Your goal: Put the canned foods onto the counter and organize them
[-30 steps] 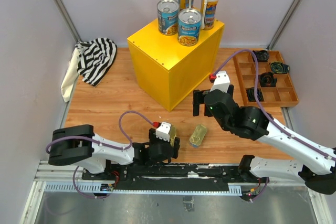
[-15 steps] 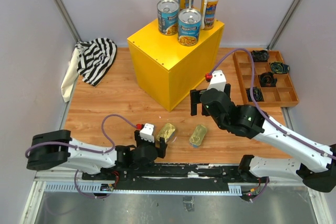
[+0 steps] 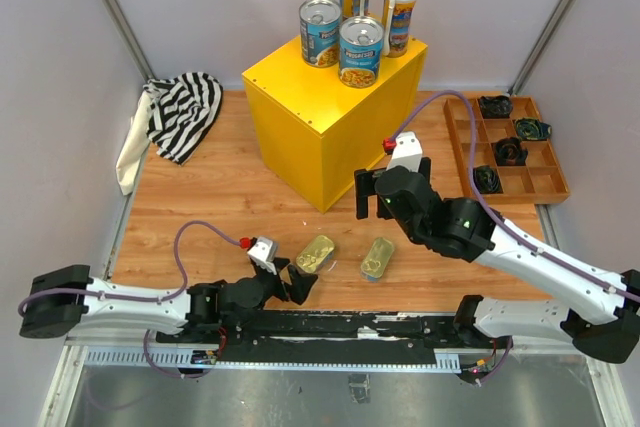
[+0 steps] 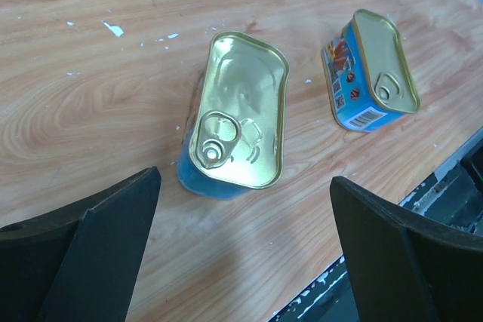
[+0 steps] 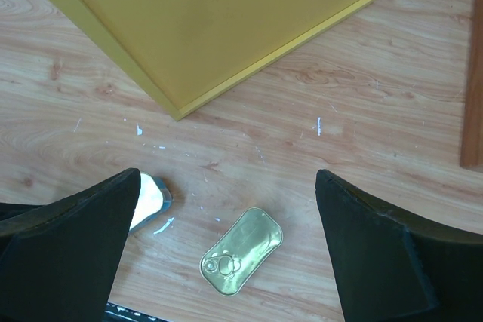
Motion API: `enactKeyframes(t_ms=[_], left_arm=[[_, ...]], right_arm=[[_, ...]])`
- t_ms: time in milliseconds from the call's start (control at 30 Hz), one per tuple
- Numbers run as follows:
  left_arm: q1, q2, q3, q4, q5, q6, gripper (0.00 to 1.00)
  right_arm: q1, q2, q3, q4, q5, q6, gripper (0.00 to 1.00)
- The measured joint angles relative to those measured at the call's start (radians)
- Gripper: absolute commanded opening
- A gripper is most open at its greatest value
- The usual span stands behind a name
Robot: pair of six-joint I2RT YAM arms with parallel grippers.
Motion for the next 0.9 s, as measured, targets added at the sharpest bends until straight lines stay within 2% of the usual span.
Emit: enactKeyframes(t_ms=[133, 367, 467, 900], left_arm=[[0.0, 0.09, 0.0, 0.072, 0.017, 0.043, 0.99], [-0.001, 0.407, 0.072, 0.134, -0.019, 0.088, 0.99], [-0.001, 0.494, 0.102, 0.19, -0.04, 0.105, 0.99], [-0.001, 0.663, 0.105, 0.46, -0.083, 0.26, 0.97]], right_arm=[[0.0, 0.007, 0.0, 0.003, -0.008, 0.0, 0.99], [0.0, 0.008, 0.0, 0.008, -0.011, 0.0, 0.99], [0.0, 0.006, 0.0, 0.008, -0.011, -0.001, 0.99], [0.0, -0.016, 0.0, 0.007, -0.01, -0.014, 0.99]])
